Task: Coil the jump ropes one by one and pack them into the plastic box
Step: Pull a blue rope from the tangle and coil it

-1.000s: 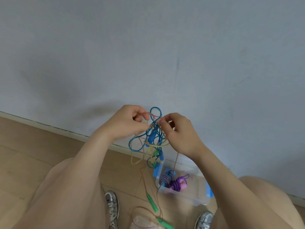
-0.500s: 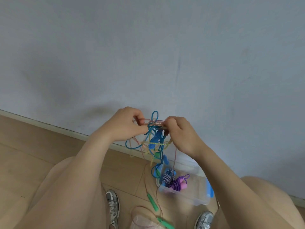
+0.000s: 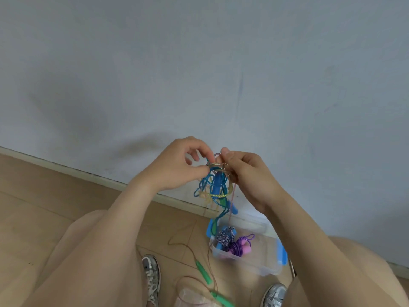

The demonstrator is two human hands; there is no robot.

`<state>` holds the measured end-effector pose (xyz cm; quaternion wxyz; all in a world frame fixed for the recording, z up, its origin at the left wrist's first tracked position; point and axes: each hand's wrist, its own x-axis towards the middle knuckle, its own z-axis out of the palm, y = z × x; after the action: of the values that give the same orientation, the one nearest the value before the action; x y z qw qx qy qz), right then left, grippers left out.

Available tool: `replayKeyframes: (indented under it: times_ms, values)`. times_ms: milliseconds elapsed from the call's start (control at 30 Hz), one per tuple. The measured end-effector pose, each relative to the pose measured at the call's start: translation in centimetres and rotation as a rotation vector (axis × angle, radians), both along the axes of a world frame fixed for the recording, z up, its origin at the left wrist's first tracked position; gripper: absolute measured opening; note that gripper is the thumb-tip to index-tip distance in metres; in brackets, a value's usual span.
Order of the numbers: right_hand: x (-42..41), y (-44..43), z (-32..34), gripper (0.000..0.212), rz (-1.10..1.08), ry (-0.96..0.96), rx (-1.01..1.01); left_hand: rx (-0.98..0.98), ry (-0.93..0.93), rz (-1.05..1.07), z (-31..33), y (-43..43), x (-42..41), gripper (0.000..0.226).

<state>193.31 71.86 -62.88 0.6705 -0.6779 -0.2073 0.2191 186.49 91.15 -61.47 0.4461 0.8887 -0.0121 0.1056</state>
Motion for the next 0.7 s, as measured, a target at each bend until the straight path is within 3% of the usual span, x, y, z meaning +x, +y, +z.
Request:
replayKeyframes:
  times_ms: [100, 367, 600, 700]
  values:
    - [0.5, -0.1, -0.1, 0.024, 0.001, 0.077, 0.031, 0.009, 0.014, -0.044, -0.2, -0.6, 0.0, 0.023]
    - [-0.1, 0.2, -0.4, 0.017, -0.025, 0.037, 0.050, 0.143, -0.070, 0.035, -1.1, -0.2, 0.6, 0.018]
    - [1.1, -0.3, 0.0, 0.019, -0.311, 0.053, 0.043, 0.511, 0.123, 0.030, -2.3, 2.3, 0.2, 0.026]
    - [1.2, -0.4, 0.1, 0.023, -0.321, 0.011, 0.031, 0.548, 0.291, 0.063, -2.6, 2.1, 0.0, 0.031]
